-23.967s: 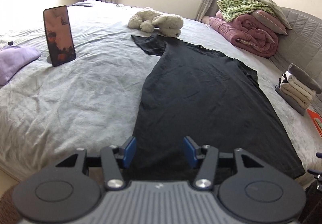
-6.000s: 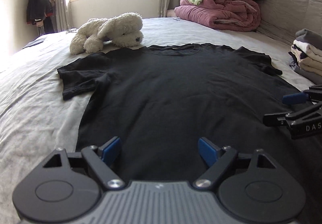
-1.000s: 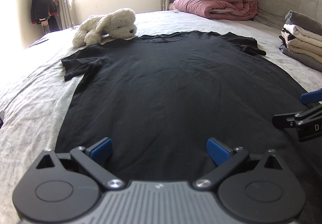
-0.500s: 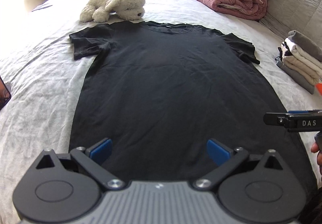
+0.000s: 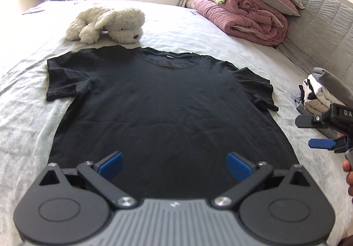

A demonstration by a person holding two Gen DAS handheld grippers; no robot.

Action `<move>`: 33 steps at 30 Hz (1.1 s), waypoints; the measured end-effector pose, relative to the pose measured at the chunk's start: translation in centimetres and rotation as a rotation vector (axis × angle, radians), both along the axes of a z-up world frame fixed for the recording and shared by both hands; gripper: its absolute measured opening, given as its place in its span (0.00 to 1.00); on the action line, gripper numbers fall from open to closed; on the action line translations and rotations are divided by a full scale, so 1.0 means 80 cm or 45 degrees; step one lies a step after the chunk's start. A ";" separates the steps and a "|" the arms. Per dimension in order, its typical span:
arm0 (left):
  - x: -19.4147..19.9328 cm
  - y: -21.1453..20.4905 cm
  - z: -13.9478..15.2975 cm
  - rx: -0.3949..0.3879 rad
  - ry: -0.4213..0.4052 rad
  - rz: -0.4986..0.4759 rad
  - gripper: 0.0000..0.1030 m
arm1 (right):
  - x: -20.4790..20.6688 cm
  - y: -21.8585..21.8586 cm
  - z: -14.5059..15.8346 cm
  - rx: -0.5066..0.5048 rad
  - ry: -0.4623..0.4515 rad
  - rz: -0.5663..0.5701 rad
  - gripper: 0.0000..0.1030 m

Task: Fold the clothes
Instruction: 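Move the right tool to the T-shirt side seam and pinch it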

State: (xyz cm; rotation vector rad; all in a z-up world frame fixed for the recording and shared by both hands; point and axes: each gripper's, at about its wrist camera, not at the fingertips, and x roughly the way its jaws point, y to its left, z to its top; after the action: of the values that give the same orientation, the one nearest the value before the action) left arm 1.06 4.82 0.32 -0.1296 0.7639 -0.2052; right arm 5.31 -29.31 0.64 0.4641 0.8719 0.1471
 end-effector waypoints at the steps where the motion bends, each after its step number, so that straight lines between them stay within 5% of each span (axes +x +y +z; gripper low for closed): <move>1: 0.003 -0.001 0.001 0.004 -0.021 0.001 0.98 | 0.010 -0.011 -0.004 0.043 -0.004 -0.050 0.95; 3: 0.010 -0.002 0.000 0.014 -0.062 0.016 0.98 | 0.028 -0.033 -0.015 0.141 0.008 -0.156 0.79; 6: 0.020 -0.004 -0.003 0.012 -0.073 0.031 0.98 | 0.054 -0.065 -0.040 0.285 0.039 -0.323 0.71; 11: 0.026 -0.010 -0.008 0.004 -0.074 0.028 0.97 | 0.078 -0.089 -0.074 0.529 0.051 -0.430 0.67; 17: 0.027 -0.020 -0.017 0.030 -0.105 0.034 0.96 | 0.098 -0.095 -0.086 0.629 -0.019 -0.567 0.59; 23: 0.029 -0.011 -0.019 0.024 -0.091 0.057 0.95 | 0.116 -0.081 -0.084 0.596 -0.057 -0.660 0.41; 26: 0.031 -0.004 -0.018 0.012 -0.086 0.079 0.95 | 0.123 -0.070 -0.076 0.534 -0.076 -0.653 0.14; 33: 0.032 0.012 -0.015 -0.004 -0.059 0.111 0.95 | 0.138 -0.027 -0.041 0.330 -0.222 -0.522 0.09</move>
State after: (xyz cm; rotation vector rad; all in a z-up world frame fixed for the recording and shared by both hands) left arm 3.65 5.74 -0.89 -0.1605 0.7099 -0.1264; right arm 16.34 -31.50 -2.62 0.8497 0.5734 -0.0776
